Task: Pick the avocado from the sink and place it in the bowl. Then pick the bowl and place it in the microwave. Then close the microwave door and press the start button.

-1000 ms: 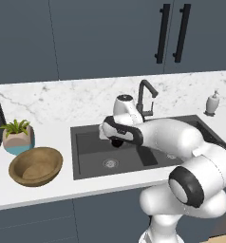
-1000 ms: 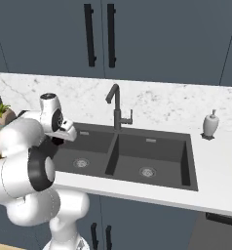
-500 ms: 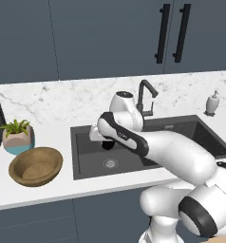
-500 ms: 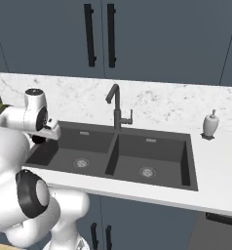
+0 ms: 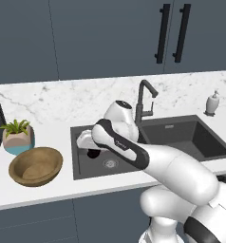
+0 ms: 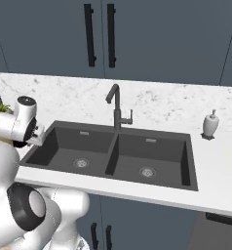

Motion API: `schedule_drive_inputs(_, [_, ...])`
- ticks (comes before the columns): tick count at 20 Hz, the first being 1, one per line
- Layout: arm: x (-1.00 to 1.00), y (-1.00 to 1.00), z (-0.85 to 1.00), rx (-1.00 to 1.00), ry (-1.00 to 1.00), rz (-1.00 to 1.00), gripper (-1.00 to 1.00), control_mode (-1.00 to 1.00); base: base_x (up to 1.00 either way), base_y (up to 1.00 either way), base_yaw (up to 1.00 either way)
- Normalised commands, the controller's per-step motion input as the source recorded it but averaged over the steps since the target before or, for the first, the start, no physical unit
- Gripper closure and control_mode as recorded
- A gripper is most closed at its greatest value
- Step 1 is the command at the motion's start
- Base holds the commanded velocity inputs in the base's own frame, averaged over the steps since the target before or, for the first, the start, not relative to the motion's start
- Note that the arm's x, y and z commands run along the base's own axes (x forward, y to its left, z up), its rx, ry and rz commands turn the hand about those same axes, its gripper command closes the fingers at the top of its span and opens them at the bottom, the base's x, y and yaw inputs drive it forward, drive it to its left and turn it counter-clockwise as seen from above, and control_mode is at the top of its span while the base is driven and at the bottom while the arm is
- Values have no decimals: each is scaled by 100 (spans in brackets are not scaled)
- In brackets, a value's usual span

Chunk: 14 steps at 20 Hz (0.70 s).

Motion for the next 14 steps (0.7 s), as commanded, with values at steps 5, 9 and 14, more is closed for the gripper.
schedule_drive_inputs(5, [-4, 57, 40, 4, 8, 3, 100, -100, 0, 0, 0])
schedule_drive_inputs(9, [0, 51, 18, 0, 11, 0, 100, -100, 0, 0, 0])
schedule_drive_inputs(14, [0, 61, -26, 0, 0, 0, 100, -100, 0, 0, 0])
